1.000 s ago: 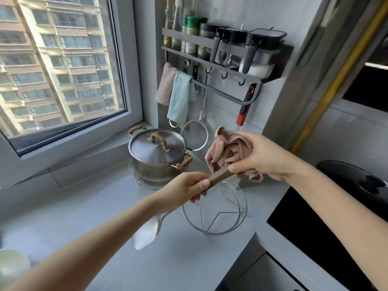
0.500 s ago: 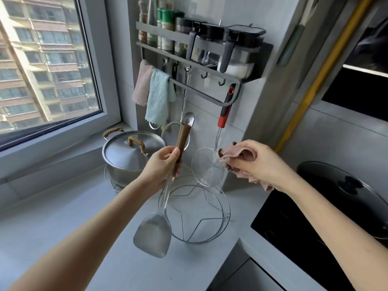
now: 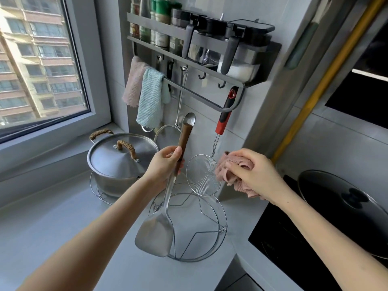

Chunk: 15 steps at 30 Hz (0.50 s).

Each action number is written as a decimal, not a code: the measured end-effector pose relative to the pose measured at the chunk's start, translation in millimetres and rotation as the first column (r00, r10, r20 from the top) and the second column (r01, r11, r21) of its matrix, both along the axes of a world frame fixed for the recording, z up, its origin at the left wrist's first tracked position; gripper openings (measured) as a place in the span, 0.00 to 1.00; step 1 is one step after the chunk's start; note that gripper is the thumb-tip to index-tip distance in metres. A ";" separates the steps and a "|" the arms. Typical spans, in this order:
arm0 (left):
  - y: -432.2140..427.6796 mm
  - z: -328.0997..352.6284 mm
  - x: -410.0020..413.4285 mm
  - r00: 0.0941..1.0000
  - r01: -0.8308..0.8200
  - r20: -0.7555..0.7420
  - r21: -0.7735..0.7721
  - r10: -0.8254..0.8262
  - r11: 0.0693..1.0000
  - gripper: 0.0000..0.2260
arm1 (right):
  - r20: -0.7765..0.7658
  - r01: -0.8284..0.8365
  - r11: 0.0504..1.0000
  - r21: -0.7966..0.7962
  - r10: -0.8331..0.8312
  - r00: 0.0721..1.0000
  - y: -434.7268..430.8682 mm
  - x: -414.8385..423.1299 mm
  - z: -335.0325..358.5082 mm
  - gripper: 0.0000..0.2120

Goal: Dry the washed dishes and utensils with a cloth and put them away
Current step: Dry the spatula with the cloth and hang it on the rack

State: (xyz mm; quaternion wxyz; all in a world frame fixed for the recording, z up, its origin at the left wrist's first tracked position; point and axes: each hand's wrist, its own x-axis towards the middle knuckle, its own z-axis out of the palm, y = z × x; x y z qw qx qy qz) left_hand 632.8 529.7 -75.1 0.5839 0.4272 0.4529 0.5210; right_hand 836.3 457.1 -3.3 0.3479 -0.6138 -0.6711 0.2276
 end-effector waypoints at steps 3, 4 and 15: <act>12.0 -0.9 5.2 0.999 0.008 0.037 0.005 -0.008 1.000 0.09 | 0.047 -0.026 1.000 0.002 0.026 0.999 16.2 7.4 -0.3 0.26; 16.5 -1.3 6.5 0.999 0.012 0.047 0.010 -0.012 1.000 0.09 | 0.072 -0.047 0.999 -0.012 0.047 0.996 21.5 8.8 0.5 0.32; 71.0 0.2 27.4 0.977 0.150 0.133 0.117 -0.165 0.982 0.05 | 0.190 -0.014 0.999 -0.051 0.024 0.981 66.2 14.3 -3.5 0.39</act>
